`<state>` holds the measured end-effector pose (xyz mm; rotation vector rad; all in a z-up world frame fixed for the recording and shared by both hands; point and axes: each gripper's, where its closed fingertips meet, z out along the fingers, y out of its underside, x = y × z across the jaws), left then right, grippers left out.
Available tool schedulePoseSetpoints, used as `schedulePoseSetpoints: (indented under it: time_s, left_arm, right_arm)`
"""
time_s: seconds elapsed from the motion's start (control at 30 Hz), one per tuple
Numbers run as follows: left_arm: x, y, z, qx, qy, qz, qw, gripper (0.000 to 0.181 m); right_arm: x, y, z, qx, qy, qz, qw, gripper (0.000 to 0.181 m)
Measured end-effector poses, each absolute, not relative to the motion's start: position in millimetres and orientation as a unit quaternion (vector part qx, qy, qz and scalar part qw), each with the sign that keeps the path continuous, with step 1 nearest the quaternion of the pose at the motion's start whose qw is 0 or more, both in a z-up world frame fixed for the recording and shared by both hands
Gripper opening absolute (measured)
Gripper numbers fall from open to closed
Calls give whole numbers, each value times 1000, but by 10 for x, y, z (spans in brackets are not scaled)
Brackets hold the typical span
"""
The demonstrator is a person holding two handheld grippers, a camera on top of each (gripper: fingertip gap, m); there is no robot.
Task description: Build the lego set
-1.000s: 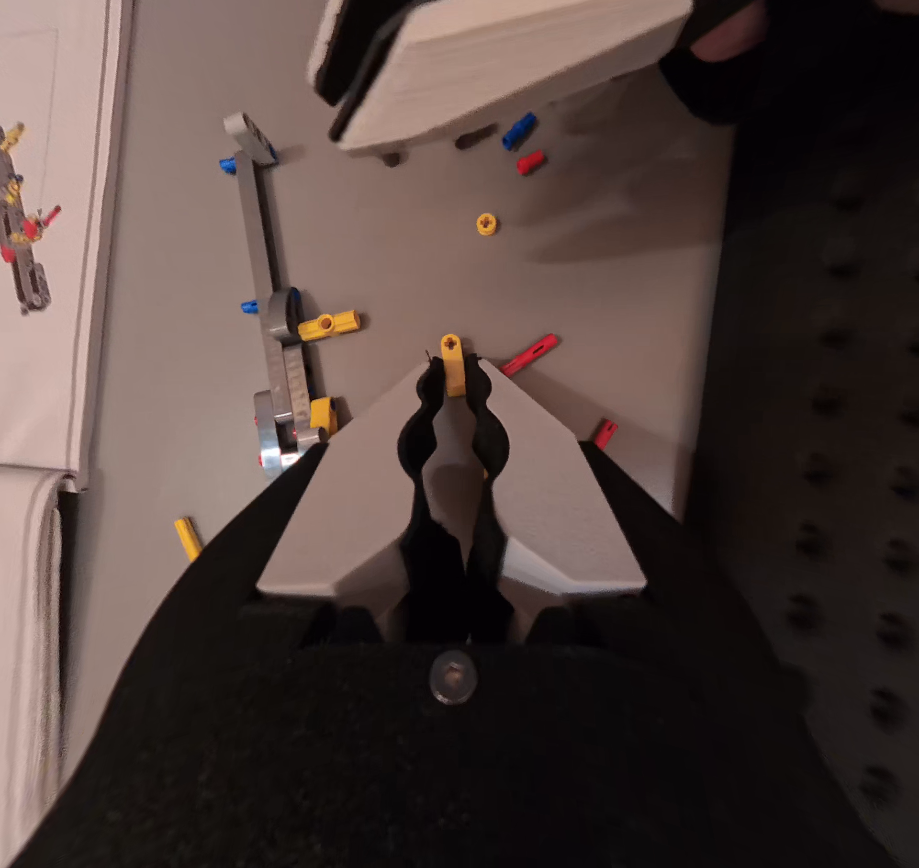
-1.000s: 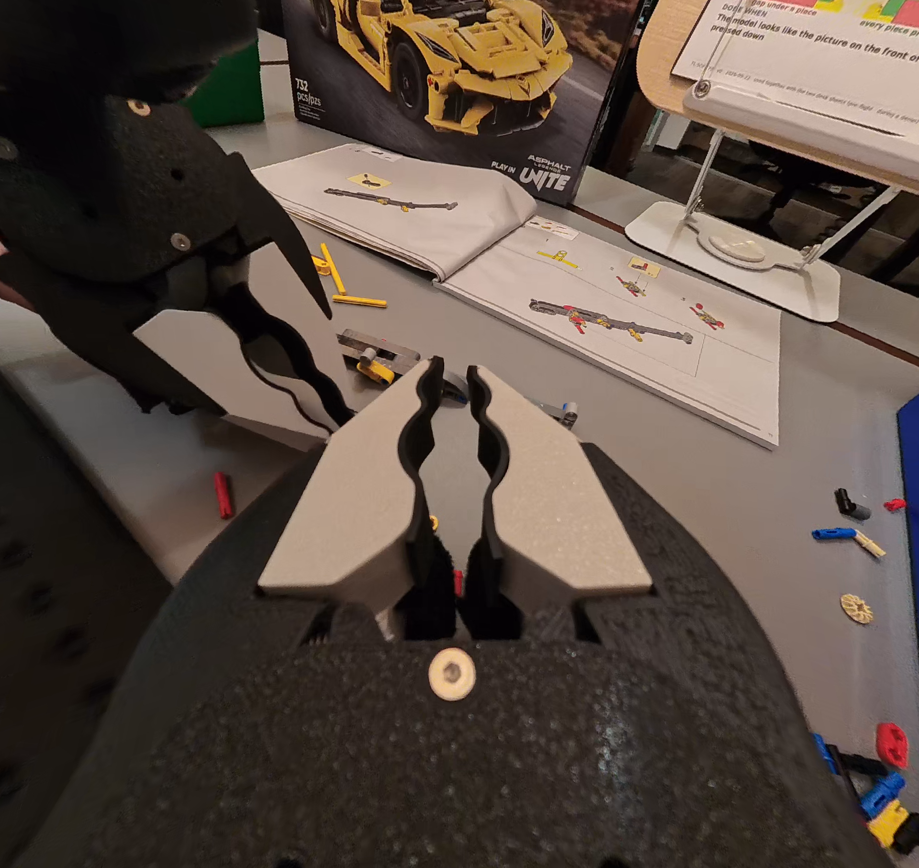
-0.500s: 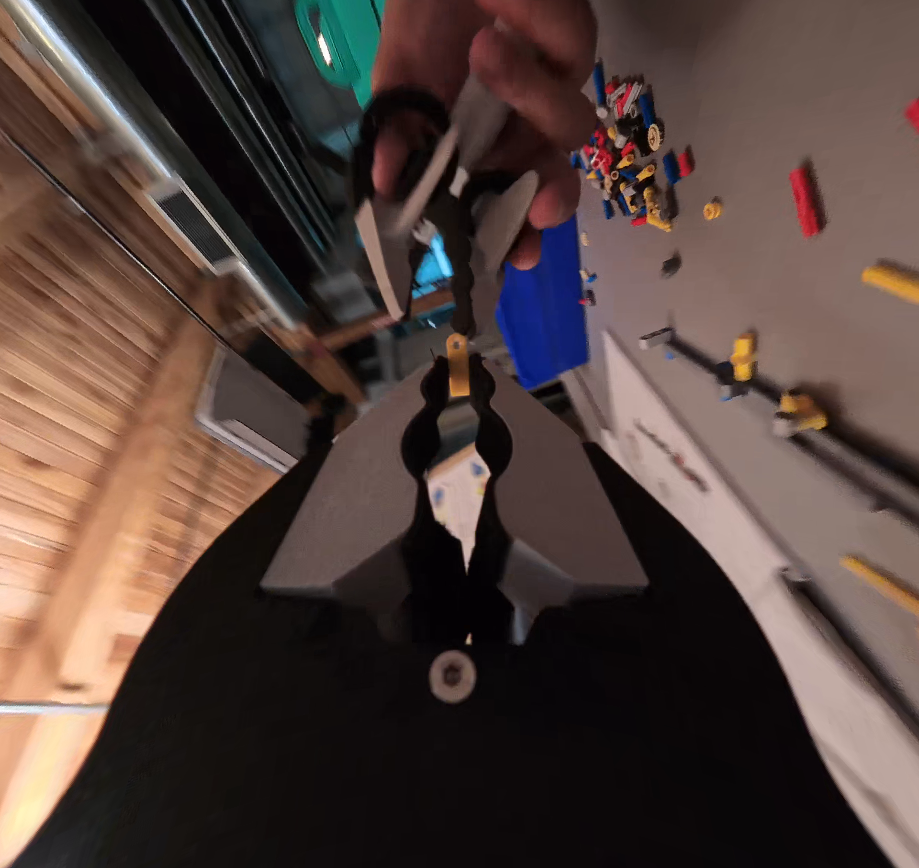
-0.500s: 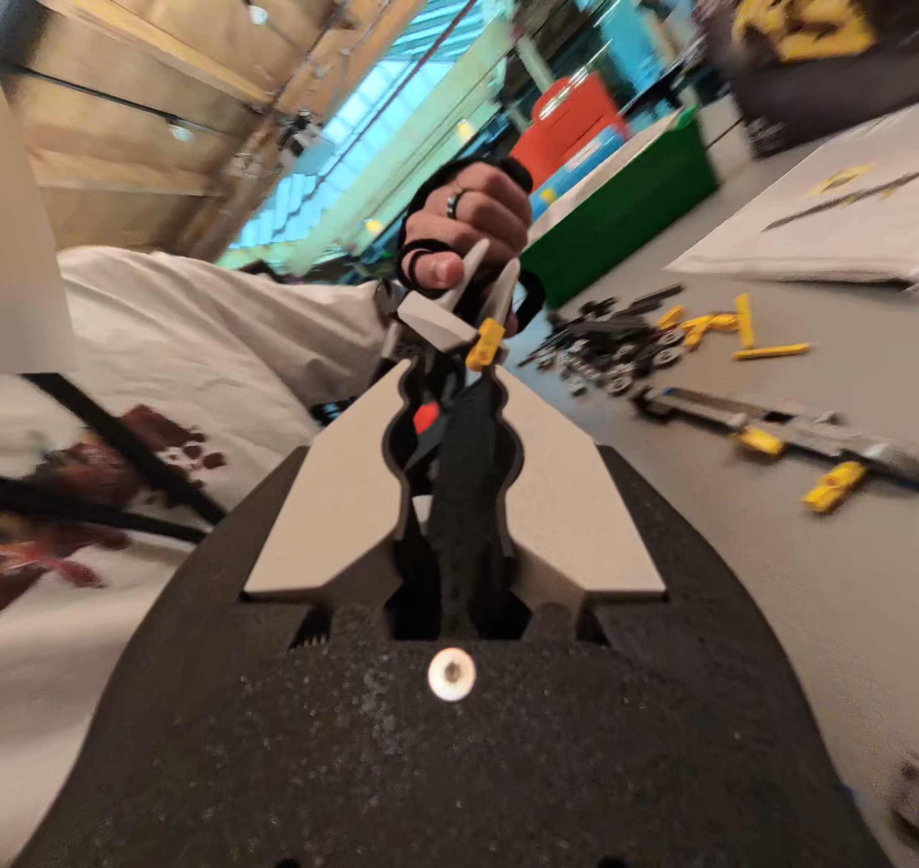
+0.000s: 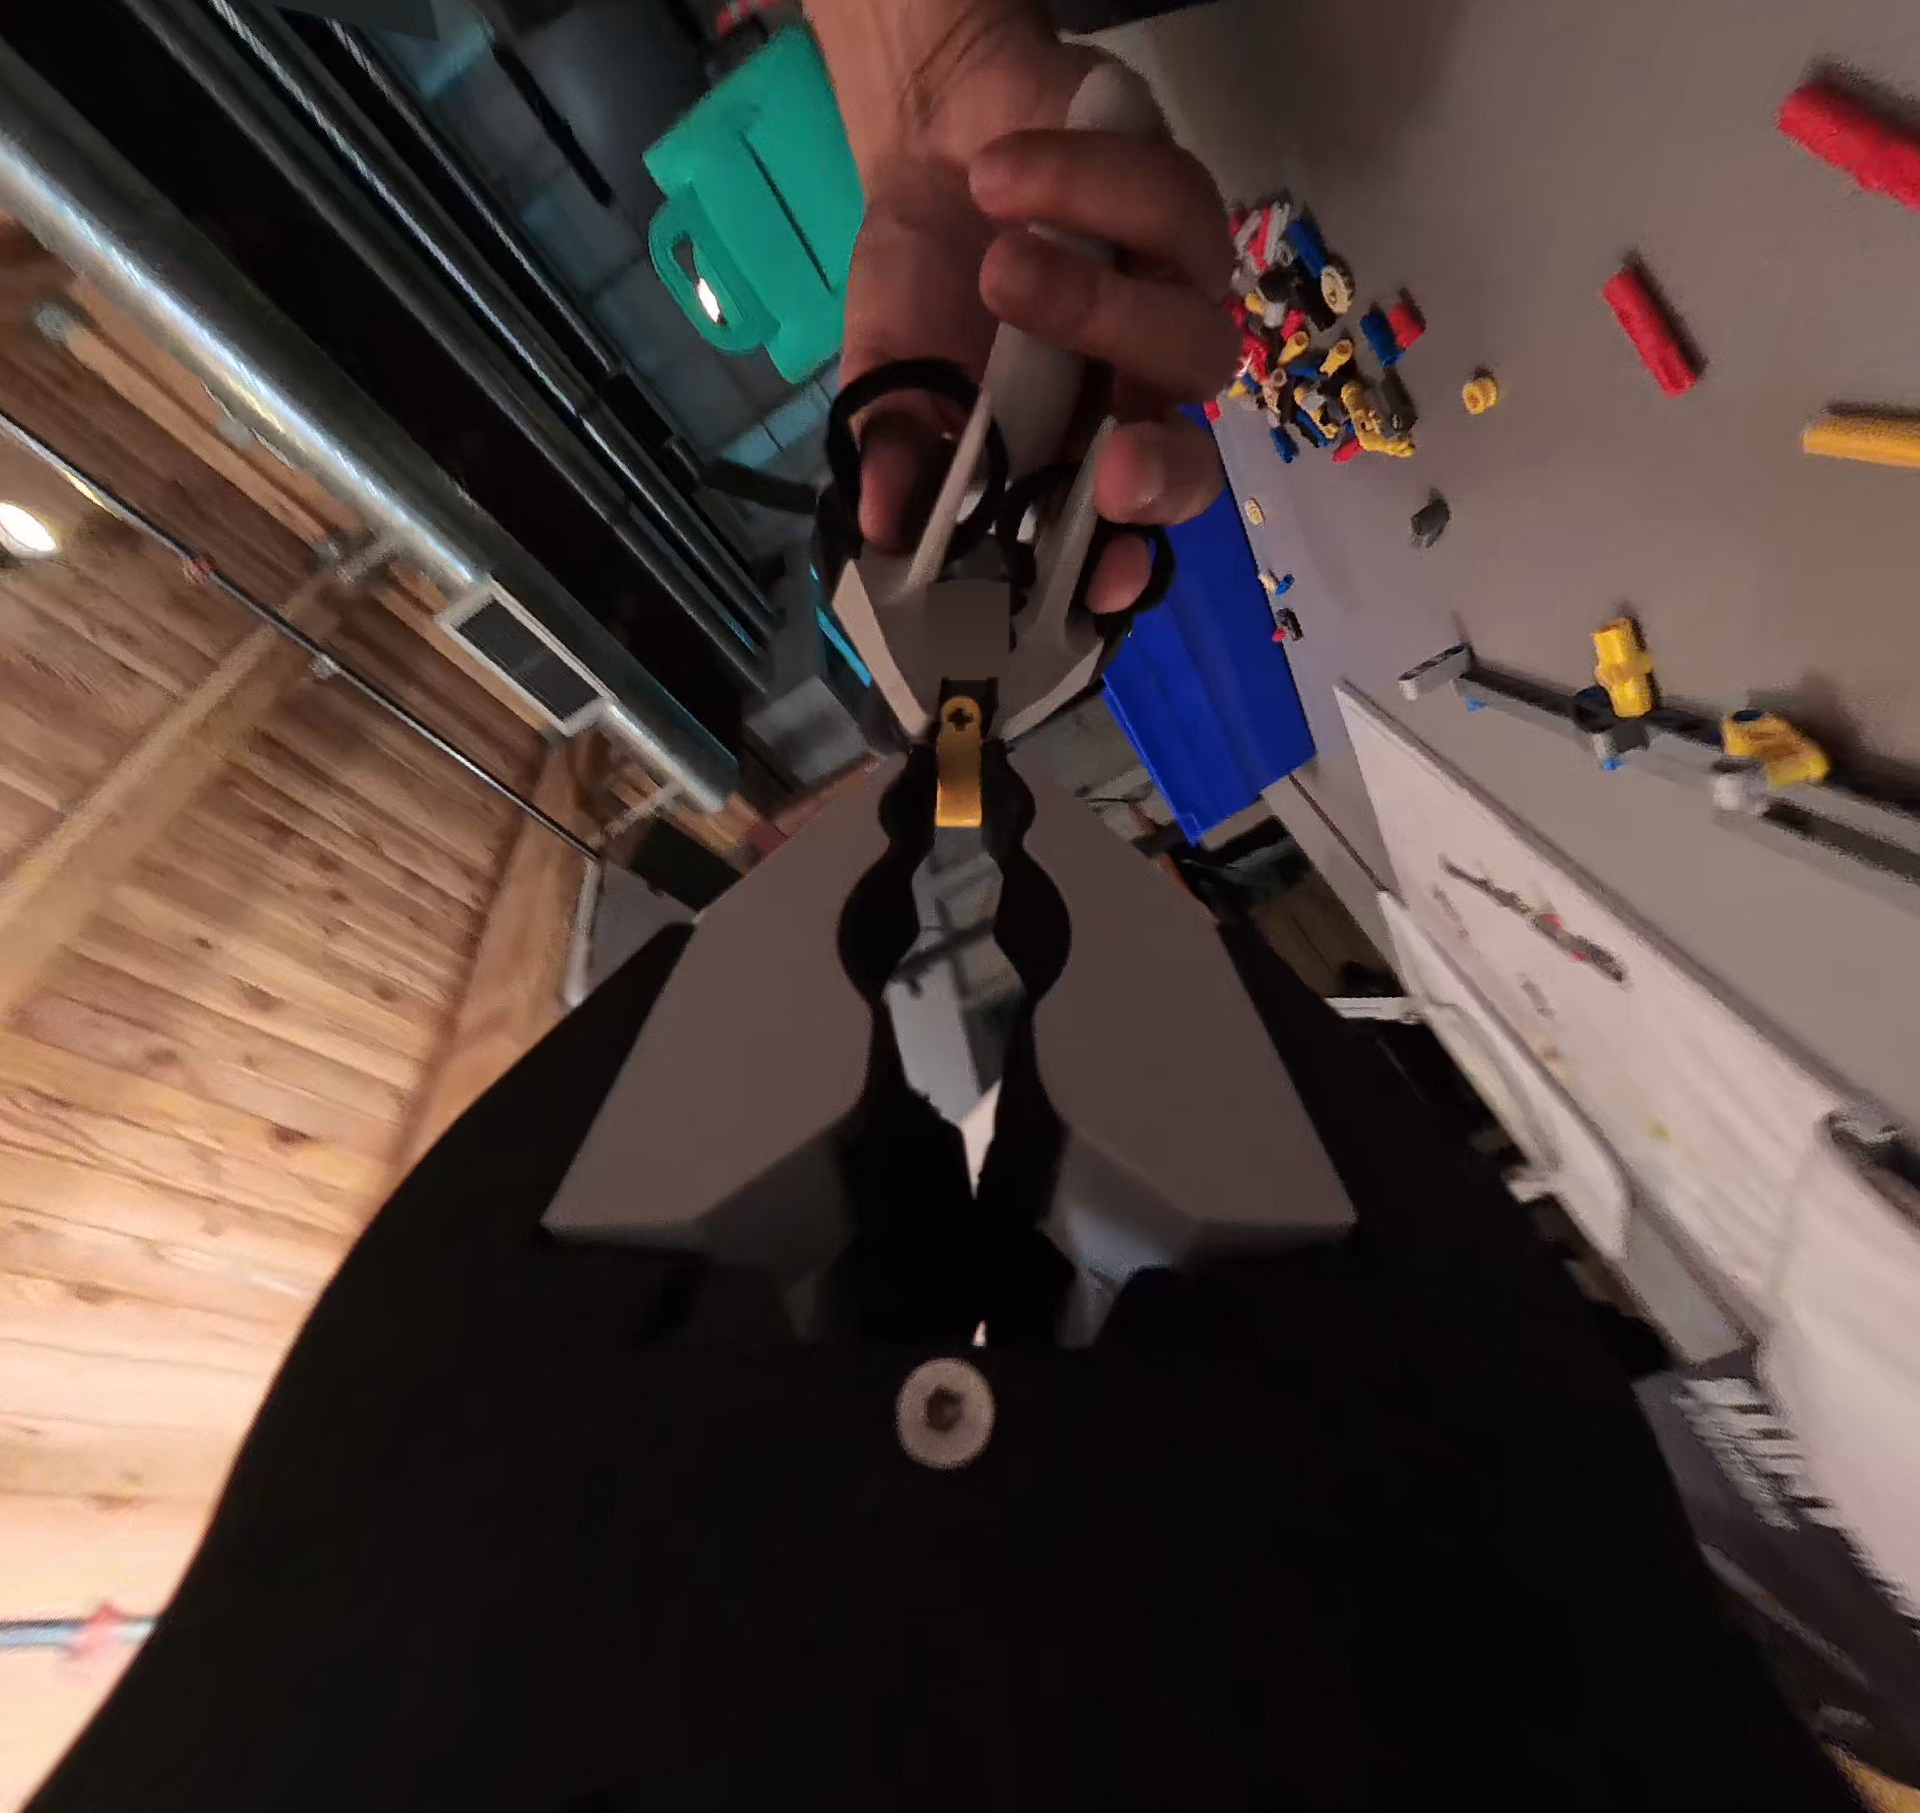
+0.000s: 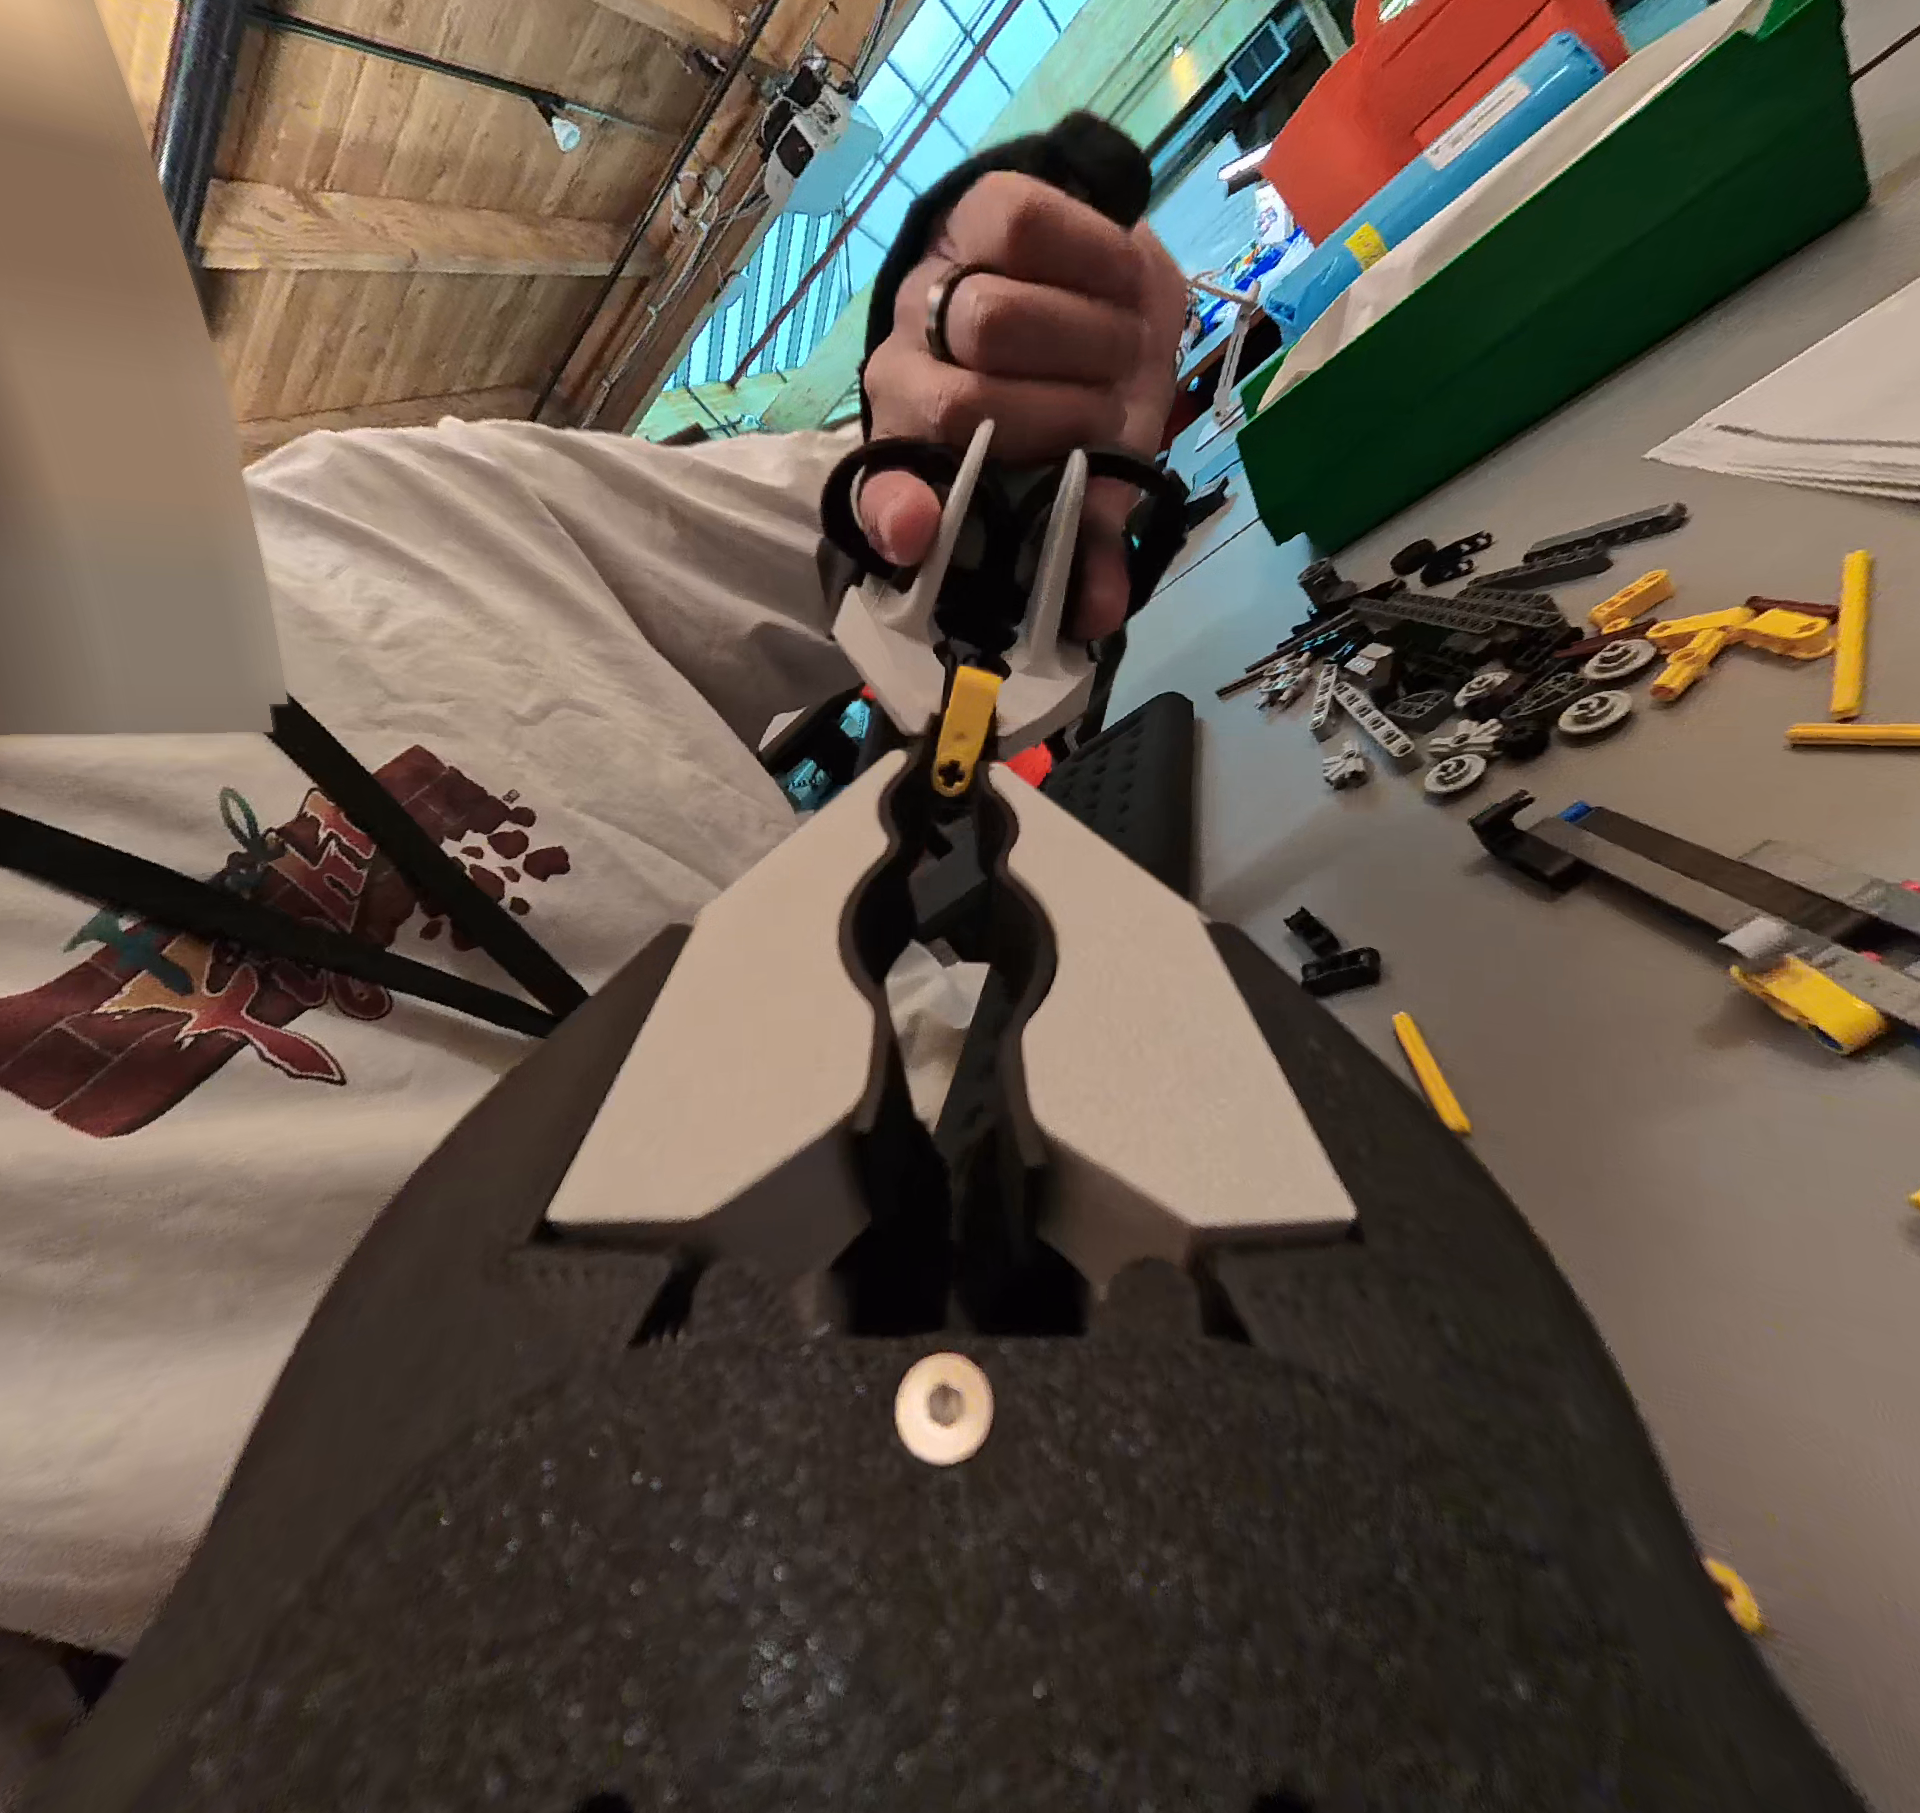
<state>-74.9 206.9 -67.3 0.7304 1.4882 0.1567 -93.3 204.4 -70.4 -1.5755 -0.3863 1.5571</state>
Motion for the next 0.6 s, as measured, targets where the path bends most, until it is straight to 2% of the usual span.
schedulePoseSetpoints:
  time_s: [0.03,0.13,0.23,0.4,0.6]
  left_arm:
    - [-738,2090,-650,292,674,58,676,10]
    - [-684,2219,-574,154,734,-15,661,40]
    - [-644,2292,-590,-15,784,-128,607,52]
    - [-513,2270,-522,-195,763,-265,557,46]
    - [-461,2231,-462,-211,736,-291,573,22]
  right_arm:
    - [-915,2065,-693,-628,-149,627,436,6]
    - [-812,2153,-630,-606,-107,641,459,6]
    - [-708,2222,-526,-564,-56,668,483,6]
    - [-683,2243,-367,-492,-16,719,490,6]
    - [-718,2275,-415,-499,-11,717,487,6]
